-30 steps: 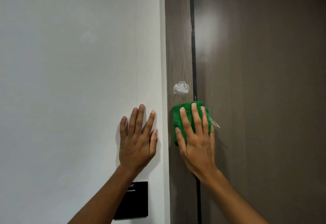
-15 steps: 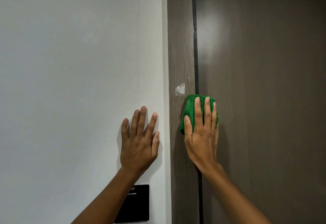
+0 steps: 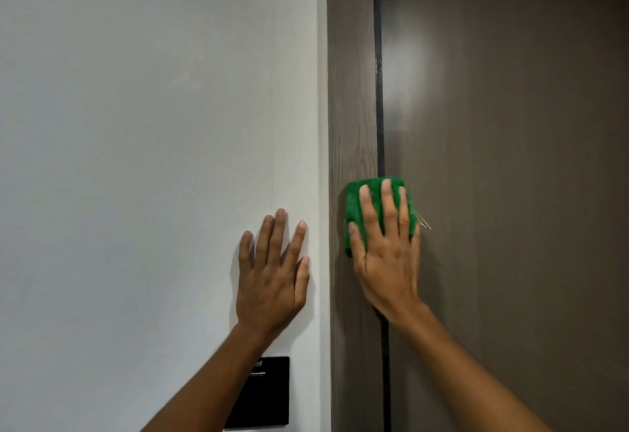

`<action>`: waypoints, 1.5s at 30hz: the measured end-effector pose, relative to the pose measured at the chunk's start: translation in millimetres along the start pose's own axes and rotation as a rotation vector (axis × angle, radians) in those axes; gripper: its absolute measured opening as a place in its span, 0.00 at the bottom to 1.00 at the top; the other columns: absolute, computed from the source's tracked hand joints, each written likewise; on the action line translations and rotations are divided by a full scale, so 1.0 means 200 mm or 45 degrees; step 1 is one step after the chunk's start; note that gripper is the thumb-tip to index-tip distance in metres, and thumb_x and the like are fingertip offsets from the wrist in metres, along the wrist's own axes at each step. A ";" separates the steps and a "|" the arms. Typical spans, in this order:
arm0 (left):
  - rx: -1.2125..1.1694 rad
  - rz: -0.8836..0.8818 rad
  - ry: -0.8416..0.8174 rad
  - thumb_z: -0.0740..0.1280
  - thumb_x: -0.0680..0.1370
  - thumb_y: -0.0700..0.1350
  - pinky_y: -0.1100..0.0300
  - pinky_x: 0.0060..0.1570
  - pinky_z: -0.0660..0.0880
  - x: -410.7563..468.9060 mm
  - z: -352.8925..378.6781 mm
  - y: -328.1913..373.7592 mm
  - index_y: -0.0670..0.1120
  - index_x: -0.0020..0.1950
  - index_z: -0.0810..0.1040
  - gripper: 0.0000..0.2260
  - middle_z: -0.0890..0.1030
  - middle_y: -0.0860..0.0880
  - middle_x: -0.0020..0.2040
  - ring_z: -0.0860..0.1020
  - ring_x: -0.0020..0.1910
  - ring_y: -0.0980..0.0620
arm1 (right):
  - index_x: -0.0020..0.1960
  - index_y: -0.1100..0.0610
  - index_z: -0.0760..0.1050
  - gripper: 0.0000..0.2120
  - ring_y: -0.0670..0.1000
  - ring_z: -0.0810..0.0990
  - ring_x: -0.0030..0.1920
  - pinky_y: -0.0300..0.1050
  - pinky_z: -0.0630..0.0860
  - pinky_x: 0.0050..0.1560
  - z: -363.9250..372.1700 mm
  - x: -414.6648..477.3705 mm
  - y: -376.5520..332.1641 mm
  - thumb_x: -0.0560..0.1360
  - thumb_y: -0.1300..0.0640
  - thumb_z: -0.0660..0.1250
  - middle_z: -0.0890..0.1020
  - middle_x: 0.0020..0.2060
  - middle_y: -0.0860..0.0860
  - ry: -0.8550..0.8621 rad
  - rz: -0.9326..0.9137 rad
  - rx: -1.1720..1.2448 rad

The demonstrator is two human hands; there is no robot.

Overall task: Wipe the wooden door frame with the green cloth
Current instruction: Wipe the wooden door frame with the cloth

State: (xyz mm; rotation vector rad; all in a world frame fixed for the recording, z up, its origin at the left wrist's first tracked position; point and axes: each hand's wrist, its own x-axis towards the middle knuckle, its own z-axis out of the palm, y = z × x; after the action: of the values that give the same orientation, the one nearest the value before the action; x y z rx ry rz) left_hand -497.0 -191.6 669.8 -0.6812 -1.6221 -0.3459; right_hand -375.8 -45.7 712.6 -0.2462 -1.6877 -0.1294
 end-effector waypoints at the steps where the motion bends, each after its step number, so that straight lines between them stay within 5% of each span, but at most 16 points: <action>1: 0.001 -0.005 -0.004 0.52 0.81 0.56 0.41 0.76 0.54 0.00 0.00 0.00 0.50 0.79 0.54 0.27 0.53 0.44 0.81 0.51 0.80 0.44 | 0.79 0.50 0.52 0.27 0.55 0.46 0.79 0.61 0.50 0.76 -0.01 0.06 0.00 0.82 0.47 0.54 0.53 0.79 0.55 0.015 0.076 0.042; 5: 0.006 -0.009 -0.004 0.52 0.81 0.55 0.41 0.76 0.53 0.00 0.00 0.00 0.50 0.79 0.54 0.27 0.53 0.43 0.81 0.50 0.80 0.45 | 0.79 0.50 0.49 0.27 0.56 0.44 0.79 0.63 0.45 0.77 -0.01 0.35 -0.12 0.83 0.48 0.53 0.50 0.79 0.55 0.047 0.170 0.085; 11: -0.045 -0.015 -0.033 0.53 0.80 0.55 0.40 0.75 0.55 0.02 -0.04 0.00 0.50 0.78 0.59 0.27 0.56 0.42 0.80 0.53 0.79 0.44 | 0.79 0.49 0.52 0.27 0.55 0.49 0.79 0.62 0.51 0.77 0.01 0.09 -0.08 0.81 0.45 0.52 0.53 0.79 0.55 -0.075 -0.264 -0.074; 18: -0.101 -0.031 -0.016 0.54 0.79 0.58 0.42 0.76 0.49 0.40 -0.13 -0.06 0.51 0.78 0.59 0.28 0.55 0.43 0.80 0.53 0.79 0.45 | 0.79 0.47 0.43 0.28 0.55 0.40 0.79 0.62 0.43 0.77 -0.06 0.51 -0.15 0.83 0.47 0.52 0.45 0.80 0.53 -0.043 0.165 0.079; 24: -0.074 -0.102 0.019 0.50 0.80 0.59 0.40 0.76 0.52 0.53 -0.10 -0.11 0.52 0.79 0.56 0.28 0.54 0.43 0.80 0.52 0.80 0.45 | 0.79 0.48 0.47 0.29 0.55 0.45 0.79 0.60 0.44 0.78 -0.03 0.45 -0.16 0.81 0.45 0.51 0.49 0.79 0.53 -0.052 -0.350 -0.090; 31: -0.089 -0.086 0.058 0.52 0.79 0.59 0.41 0.76 0.52 0.54 -0.10 -0.11 0.52 0.78 0.59 0.28 0.56 0.44 0.80 0.53 0.79 0.45 | 0.79 0.47 0.43 0.28 0.54 0.38 0.78 0.60 0.39 0.77 -0.08 0.76 -0.16 0.83 0.46 0.51 0.43 0.80 0.53 -0.005 0.110 0.114; 37: -0.099 -0.096 0.067 0.53 0.78 0.60 0.40 0.74 0.54 0.61 -0.16 -0.12 0.52 0.74 0.66 0.26 0.63 0.43 0.77 0.61 0.76 0.43 | 0.79 0.46 0.43 0.29 0.53 0.39 0.79 0.60 0.40 0.78 -0.07 0.70 -0.14 0.82 0.44 0.50 0.43 0.80 0.52 -0.093 -0.346 -0.094; 42: -0.119 -0.057 0.085 0.52 0.79 0.60 0.40 0.76 0.51 0.87 -0.21 -0.18 0.51 0.76 0.63 0.26 0.59 0.44 0.79 0.57 0.78 0.45 | 0.79 0.47 0.41 0.29 0.54 0.38 0.78 0.58 0.36 0.75 -0.09 0.93 -0.16 0.83 0.46 0.50 0.42 0.80 0.52 -0.017 0.089 0.117; 45: -0.116 -0.079 0.107 0.51 0.80 0.59 0.40 0.75 0.51 0.92 -0.20 -0.18 0.52 0.76 0.62 0.26 0.59 0.44 0.79 0.56 0.78 0.46 | 0.79 0.46 0.43 0.28 0.55 0.39 0.79 0.59 0.37 0.75 -0.10 1.02 -0.26 0.83 0.46 0.49 0.44 0.80 0.53 0.034 -0.001 0.018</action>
State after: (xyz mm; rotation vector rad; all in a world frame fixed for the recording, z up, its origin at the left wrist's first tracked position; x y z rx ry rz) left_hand -495.3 -201.2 861.8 -0.6778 -1.5567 -0.4901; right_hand -392.5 -82.2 919.1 -0.2323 -1.6616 -0.1206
